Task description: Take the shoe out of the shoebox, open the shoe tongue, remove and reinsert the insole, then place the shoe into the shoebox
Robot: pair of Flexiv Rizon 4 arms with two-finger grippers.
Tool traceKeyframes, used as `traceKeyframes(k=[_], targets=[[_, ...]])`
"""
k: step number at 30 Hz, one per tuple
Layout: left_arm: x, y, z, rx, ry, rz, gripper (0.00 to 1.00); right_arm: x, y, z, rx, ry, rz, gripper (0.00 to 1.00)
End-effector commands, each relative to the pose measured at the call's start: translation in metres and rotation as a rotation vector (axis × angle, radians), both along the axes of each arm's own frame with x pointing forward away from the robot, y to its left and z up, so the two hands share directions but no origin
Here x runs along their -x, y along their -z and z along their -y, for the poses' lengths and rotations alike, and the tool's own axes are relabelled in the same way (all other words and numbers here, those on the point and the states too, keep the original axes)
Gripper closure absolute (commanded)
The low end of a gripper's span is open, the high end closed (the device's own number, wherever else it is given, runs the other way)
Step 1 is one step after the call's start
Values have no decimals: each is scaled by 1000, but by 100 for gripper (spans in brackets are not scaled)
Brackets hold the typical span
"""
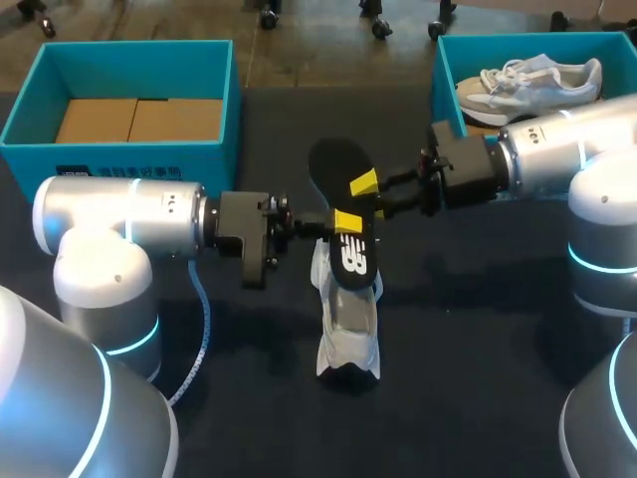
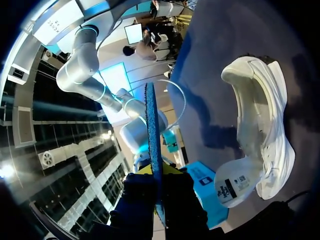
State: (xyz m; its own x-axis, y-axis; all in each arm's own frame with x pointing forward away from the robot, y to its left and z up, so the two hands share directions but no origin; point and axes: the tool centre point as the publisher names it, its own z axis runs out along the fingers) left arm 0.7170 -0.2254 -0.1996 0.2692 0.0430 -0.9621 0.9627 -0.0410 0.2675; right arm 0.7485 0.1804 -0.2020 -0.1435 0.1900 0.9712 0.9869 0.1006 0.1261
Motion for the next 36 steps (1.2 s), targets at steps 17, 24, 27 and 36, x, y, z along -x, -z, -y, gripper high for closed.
traceKeyframes(k=[17,24,27,36], targets=[[2,5,-1,0,-12,9,100,-4,2,-13,-25,-1,3,100],[3,5,-1,-6,-8,-2,66,-3,2,-13,-27,-1,7,100],[5,-1,-7,-3,-12,-15,0,-2,1,-11,-29,0,13,100],[5,-11,-37,-134,-19,-72,0,2,8,-1,-31,12,12,100]])
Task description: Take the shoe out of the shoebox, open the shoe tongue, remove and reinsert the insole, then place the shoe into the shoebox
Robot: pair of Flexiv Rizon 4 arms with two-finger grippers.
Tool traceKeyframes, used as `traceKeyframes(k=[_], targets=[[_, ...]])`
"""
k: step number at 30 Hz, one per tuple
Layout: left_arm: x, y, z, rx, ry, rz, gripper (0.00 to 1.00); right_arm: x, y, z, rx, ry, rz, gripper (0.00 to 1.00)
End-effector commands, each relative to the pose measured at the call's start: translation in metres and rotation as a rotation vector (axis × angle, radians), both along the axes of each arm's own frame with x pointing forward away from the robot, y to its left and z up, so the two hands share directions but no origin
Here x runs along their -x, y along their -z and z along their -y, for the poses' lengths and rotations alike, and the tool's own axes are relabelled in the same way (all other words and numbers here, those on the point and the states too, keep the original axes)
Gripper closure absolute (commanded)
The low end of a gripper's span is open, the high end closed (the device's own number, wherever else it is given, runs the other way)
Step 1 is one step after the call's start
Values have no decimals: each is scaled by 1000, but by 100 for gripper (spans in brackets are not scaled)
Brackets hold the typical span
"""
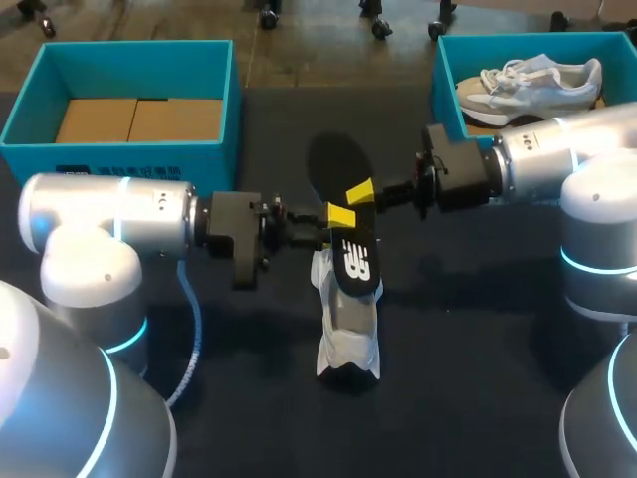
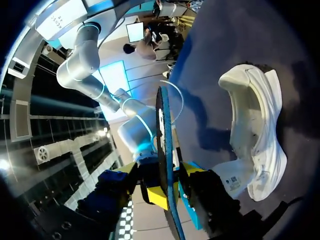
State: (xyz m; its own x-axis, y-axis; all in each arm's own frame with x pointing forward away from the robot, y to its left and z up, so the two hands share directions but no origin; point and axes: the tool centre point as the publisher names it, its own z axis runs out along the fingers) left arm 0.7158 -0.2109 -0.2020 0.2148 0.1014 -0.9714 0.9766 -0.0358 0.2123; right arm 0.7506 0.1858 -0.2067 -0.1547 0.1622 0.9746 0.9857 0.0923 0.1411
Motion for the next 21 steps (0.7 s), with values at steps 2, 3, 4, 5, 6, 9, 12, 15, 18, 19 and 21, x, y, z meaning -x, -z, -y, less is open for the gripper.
traceKeyframes(k=[2,3,4,5,6,9,12,15,18,19,21], targets=[[2,-19,-31,-95,-3,-37,0,5,4,6,-3,10,-1,100],[1,-21,-35,-119,-6,-48,0,5,5,6,-4,13,-3,100],[-1,-24,-39,-138,-6,-47,0,5,7,7,-4,15,-4,100],[-2,-27,-43,-154,-9,-54,0,5,8,8,-5,18,-6,100],[-3,-29,-46,-176,-5,-69,0,5,9,9,-5,20,-7,100],[-9,-37,-55,-274,1,-106,0,4,11,9,-2,25,-11,100],[-16,-47,-63,-361,-22,-132,0,3,14,9,4,28,-16,100],[-25,-59,-70,-408,-46,-134,0,2,18,9,10,34,-22,100],[-30,-69,-71,-460,-59,-159,0,0,22,8,28,37,-30,100],[-31,-72,-71,-484,-60,-165,0,0,23,8,30,37,-32,100],[-39,-78,-71,-539,-49,-182,0,0,26,7,42,35,-35,100]])
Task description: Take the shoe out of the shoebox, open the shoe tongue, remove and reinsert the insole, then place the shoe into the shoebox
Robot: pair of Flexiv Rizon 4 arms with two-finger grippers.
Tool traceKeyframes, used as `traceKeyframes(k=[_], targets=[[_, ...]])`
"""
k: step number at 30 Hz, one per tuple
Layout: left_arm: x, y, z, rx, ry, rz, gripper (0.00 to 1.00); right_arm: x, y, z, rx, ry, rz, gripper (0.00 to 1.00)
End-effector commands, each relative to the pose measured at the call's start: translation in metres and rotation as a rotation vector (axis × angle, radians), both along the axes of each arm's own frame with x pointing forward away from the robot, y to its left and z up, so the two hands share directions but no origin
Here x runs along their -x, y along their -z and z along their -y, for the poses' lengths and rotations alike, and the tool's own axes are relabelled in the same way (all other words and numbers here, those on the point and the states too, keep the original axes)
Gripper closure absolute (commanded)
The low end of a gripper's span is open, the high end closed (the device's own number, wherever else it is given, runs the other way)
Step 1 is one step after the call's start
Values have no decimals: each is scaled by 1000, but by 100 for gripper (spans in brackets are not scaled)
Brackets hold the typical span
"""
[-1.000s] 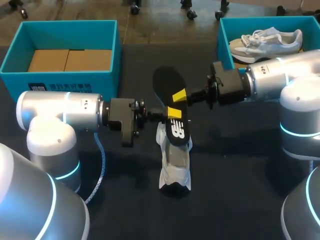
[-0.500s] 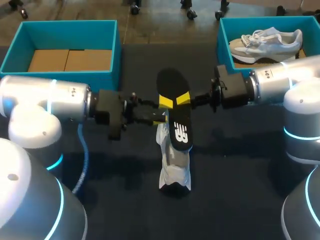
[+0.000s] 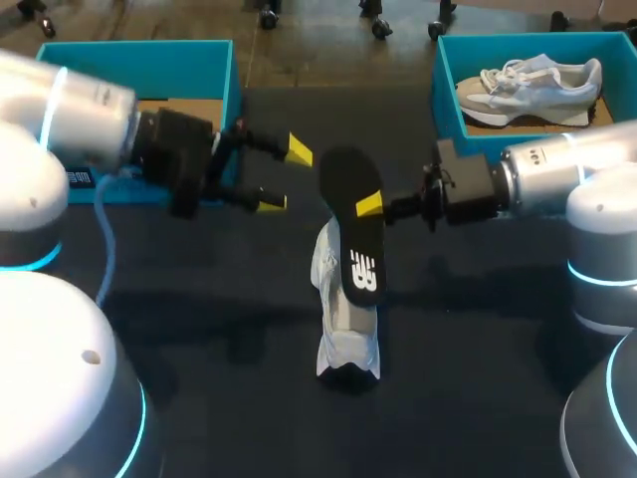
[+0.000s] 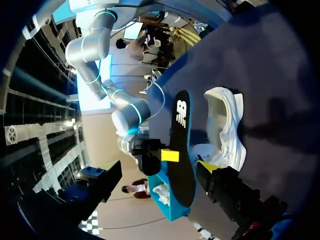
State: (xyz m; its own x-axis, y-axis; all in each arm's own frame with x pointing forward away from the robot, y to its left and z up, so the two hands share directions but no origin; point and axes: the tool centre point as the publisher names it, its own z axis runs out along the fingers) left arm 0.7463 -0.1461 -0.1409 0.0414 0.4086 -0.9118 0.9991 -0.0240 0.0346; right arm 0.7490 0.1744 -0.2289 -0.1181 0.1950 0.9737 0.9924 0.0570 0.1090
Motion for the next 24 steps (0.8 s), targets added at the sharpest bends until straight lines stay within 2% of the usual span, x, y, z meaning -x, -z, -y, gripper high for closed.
traceKeyframes(k=[1,8,17,24], targets=[[-10,-20,-5,-243,28,-31,0,-2,5,-4,15,-5,-4,100],[-22,-38,3,-416,102,-77,0,-1,9,-3,9,-5,3,100],[-35,-51,11,-709,147,-68,0,-1,9,-3,9,-5,3,100],[-40,-53,16,-939,190,-86,0,-1,9,-3,9,-5,3,100]])
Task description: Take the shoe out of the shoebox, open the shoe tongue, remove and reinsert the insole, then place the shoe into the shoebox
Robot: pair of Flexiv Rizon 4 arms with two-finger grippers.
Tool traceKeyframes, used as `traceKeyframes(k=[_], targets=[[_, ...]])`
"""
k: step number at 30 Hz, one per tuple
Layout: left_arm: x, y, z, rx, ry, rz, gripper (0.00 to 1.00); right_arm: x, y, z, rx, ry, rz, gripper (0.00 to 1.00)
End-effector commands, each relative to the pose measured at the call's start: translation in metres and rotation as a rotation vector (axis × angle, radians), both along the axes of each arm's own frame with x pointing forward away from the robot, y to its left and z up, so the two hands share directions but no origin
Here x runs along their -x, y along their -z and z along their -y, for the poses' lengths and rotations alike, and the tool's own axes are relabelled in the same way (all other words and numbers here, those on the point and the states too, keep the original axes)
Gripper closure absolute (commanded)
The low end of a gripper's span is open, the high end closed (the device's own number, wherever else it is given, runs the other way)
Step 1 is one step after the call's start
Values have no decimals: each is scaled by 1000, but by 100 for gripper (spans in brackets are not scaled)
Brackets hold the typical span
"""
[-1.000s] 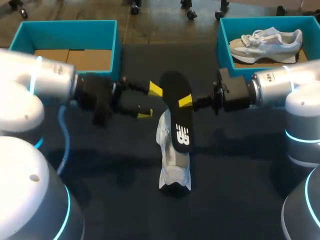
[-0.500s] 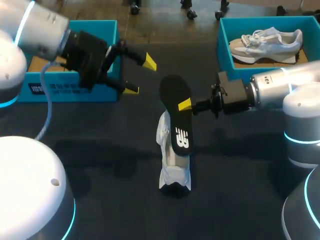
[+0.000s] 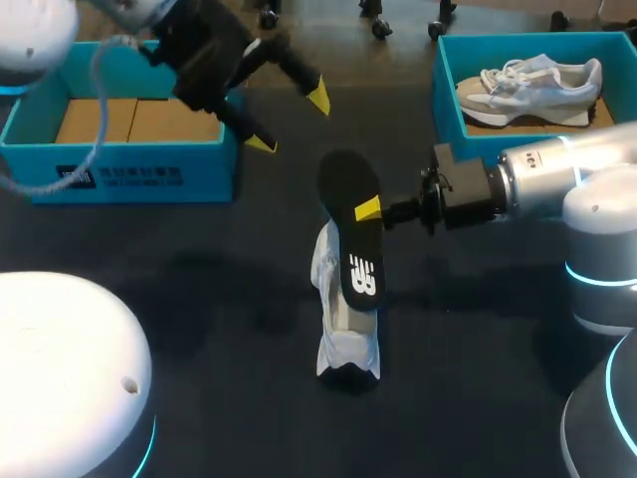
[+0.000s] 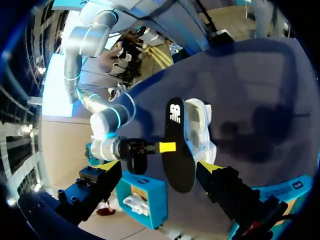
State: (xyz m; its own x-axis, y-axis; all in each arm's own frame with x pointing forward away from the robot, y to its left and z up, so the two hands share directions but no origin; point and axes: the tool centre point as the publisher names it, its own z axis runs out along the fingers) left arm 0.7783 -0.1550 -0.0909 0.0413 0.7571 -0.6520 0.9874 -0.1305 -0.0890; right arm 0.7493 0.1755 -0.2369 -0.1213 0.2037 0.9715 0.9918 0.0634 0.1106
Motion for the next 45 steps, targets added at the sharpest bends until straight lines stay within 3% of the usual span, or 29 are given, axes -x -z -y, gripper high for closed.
traceKeyframes(k=[1,9,26,38,45], targets=[[-9,-4,8,-515,95,0,0,0,1,-1,-1,0,1,100],[-13,-10,19,-592,116,-5,0,0,1,-1,-1,0,1,100],[-20,-17,39,-633,95,73,0,0,1,-1,-1,0,1,100],[-37,-23,34,-416,-35,72,0,0,1,-1,-1,0,1,100],[-42,-15,24,-259,-112,61,0,0,1,-1,-1,0,1,100]])
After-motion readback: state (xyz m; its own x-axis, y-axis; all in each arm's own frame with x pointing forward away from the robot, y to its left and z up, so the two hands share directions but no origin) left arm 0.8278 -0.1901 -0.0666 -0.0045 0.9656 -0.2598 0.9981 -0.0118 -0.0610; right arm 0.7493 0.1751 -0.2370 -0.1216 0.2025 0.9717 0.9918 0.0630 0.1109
